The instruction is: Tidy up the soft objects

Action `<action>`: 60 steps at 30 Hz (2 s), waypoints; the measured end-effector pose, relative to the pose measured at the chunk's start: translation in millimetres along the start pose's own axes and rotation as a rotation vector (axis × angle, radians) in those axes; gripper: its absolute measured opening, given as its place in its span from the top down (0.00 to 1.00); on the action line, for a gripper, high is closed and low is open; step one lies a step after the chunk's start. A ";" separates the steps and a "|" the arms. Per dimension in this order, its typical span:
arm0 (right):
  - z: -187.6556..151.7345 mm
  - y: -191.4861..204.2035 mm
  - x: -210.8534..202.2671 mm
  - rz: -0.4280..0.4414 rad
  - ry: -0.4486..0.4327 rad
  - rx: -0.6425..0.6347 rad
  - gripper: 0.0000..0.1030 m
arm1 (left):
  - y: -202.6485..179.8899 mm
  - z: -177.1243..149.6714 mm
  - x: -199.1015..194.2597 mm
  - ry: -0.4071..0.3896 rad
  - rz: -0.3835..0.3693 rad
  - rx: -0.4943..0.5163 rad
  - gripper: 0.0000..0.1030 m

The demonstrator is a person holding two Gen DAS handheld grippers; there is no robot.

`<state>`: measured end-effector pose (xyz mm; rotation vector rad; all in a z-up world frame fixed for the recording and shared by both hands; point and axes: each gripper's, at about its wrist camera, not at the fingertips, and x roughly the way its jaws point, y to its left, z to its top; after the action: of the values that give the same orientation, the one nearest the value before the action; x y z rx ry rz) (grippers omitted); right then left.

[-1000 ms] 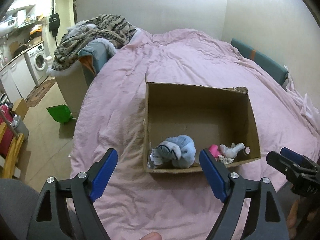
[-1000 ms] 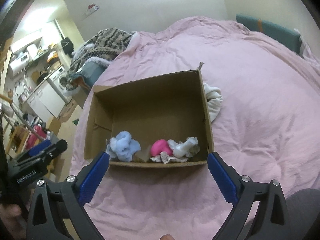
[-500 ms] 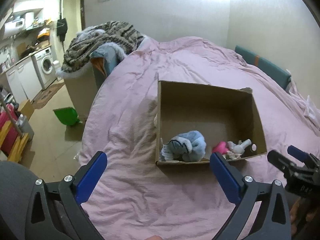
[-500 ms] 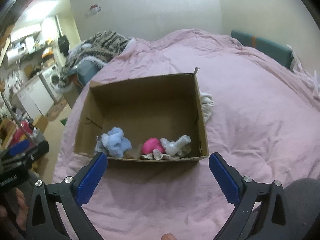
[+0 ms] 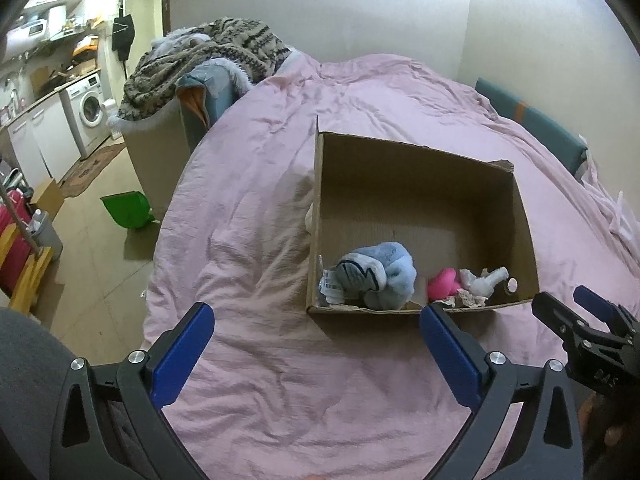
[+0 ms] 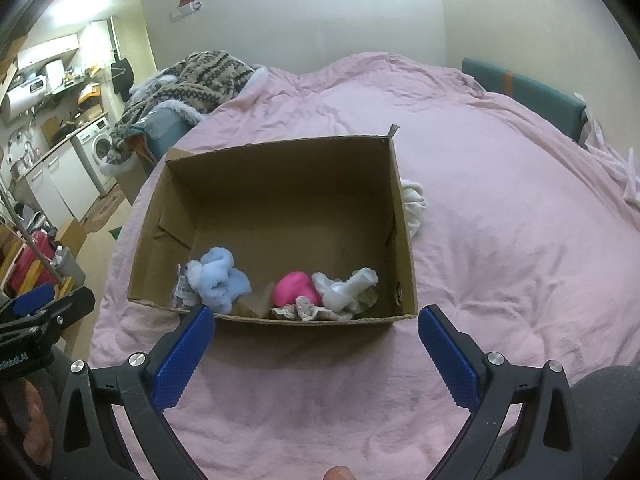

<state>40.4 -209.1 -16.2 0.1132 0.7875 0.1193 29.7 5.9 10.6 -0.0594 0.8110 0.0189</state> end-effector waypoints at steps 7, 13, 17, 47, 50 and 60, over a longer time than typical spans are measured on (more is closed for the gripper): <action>1.1 -2.0 2.3 -0.007 0.001 0.003 0.00 | -7.0 -2.9 1.9 0.012 -0.009 0.028 0.01; 1.1 -2.0 2.2 -0.007 0.000 0.003 0.00 | -7.1 -4.1 1.7 0.014 -0.012 0.027 0.01; 0.6 -3.5 5.4 -0.011 0.001 0.006 0.00 | -7.9 -4.2 1.7 0.015 -0.013 0.032 0.01; 0.0 -6.0 3.0 -0.011 -0.008 0.011 0.00 | -8.7 -4.3 2.3 0.022 -0.020 0.027 0.01; 0.0 -6.1 3.1 -0.011 -0.008 0.011 0.00 | -7.8 -3.9 3.1 0.026 -0.026 0.024 0.01; 2.1 -5.1 -0.2 -0.012 -0.015 0.012 0.00 | -4.1 -4.8 4.1 0.034 -0.038 0.012 0.01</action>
<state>42.2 -214.3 -15.3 0.1206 0.7737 0.1023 29.2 1.4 4.6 -0.0640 0.8433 -0.0234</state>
